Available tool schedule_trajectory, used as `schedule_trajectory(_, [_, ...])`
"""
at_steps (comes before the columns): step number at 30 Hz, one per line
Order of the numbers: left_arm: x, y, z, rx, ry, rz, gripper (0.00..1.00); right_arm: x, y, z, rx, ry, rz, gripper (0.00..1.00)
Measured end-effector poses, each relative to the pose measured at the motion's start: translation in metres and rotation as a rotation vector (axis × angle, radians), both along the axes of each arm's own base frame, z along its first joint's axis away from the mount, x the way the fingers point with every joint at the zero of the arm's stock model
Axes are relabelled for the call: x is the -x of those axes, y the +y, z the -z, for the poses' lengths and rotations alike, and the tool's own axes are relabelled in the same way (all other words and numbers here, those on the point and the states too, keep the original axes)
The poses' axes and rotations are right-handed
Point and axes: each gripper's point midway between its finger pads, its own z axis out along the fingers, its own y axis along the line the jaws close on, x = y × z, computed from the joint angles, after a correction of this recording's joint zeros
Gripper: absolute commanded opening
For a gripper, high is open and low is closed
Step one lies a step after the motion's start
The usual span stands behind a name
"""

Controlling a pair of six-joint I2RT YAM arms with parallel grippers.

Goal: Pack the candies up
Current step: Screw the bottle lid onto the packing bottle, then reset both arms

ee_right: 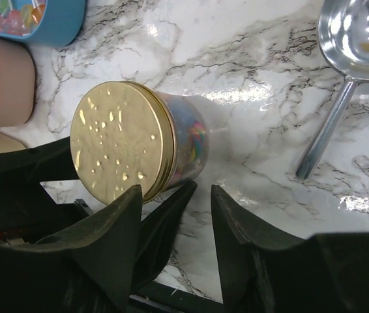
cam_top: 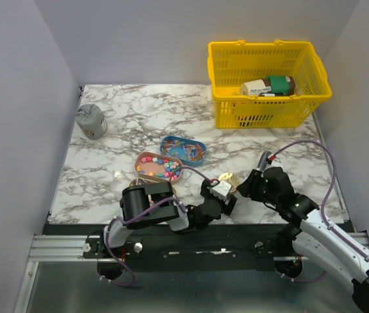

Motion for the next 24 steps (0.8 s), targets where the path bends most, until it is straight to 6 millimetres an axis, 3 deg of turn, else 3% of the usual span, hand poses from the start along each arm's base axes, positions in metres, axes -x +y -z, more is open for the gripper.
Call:
schedule_trajectory(7, [0.007, 0.007, -0.004, -0.041, 0.052, 0.004, 0.99, 0.0, -0.002, -0.013, 0.001, -0.02, 0.002, 0.62])
schedule_trajectory(10, [0.011, 0.012, -0.005, -0.062, 0.083, -0.001, 0.99, -0.003, -0.002, -0.024, -0.003, -0.041, 0.007, 0.74])
schedule_trajectory(11, [0.012, 0.014, -0.005, -0.07, 0.093, -0.004, 0.99, -0.003, -0.003, -0.027, -0.002, -0.05, 0.01, 0.89])
schedule_trajectory(13, [0.016, 0.019, -0.006, -0.093, 0.124, -0.015, 0.99, -0.004, -0.006, -0.035, 0.006, -0.075, 0.015, 1.0])
schedule_trajectory(17, [0.024, 0.038, -0.007, -0.145, 0.194, -0.05, 0.99, -0.006, -0.017, -0.05, 0.021, -0.136, 0.046, 1.0])
schedule_trajectory(24, [0.034, 0.088, -0.02, -0.213, 0.299, -0.138, 0.99, -0.005, -0.032, -0.062, 0.05, -0.171, 0.099, 1.0])
